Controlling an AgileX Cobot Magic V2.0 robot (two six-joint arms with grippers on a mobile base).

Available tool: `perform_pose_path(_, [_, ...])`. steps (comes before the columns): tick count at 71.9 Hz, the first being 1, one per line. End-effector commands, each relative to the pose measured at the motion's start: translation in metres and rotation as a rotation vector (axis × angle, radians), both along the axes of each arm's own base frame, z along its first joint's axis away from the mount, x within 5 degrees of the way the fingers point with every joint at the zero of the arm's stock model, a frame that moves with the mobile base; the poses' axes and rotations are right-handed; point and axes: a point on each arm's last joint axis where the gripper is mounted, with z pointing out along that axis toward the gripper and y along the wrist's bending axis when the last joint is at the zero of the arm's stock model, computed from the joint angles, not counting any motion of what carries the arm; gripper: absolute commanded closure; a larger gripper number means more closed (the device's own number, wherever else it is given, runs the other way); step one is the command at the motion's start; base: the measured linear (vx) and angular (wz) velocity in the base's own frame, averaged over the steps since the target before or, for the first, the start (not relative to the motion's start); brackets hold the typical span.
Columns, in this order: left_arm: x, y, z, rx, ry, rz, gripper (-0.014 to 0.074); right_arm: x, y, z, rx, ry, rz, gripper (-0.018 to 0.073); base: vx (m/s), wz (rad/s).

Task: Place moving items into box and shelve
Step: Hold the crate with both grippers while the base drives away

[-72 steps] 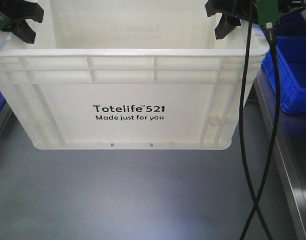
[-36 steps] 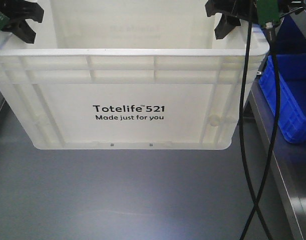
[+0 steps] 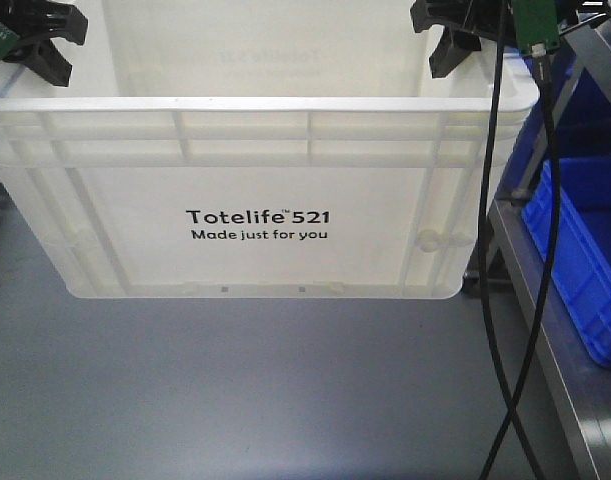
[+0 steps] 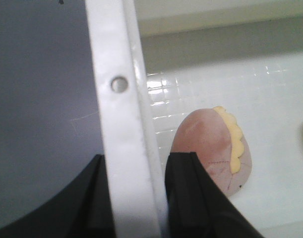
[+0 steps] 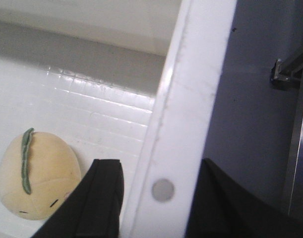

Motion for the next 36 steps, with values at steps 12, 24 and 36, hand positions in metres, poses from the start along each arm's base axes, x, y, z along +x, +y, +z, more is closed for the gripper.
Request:
perform_pose_path(12, [-0.0114, 0.0004, 0.033, -0.039, -0.186, -0.008, 0.0596, -0.0199, -0.0047, 0.0343, 0.034, -0.102, 0.025, 0.0562, 0.45, 0.01])
perform_pose_path(24, [-0.0114, 0.0004, 0.033, -0.039, -0.186, -0.008, 0.0596, -0.0199, -0.0047, 0.0343, 0.034, -0.102, 0.025, 0.0562, 0.46, 0.06])
perform_pose_path(36, [-0.0114, 0.0004, 0.033, -0.039, -0.186, -0.008, 0.0596, -0.0199, -0.0047, 0.0343, 0.034, -0.102, 0.025, 0.0562, 0.46, 0.06])
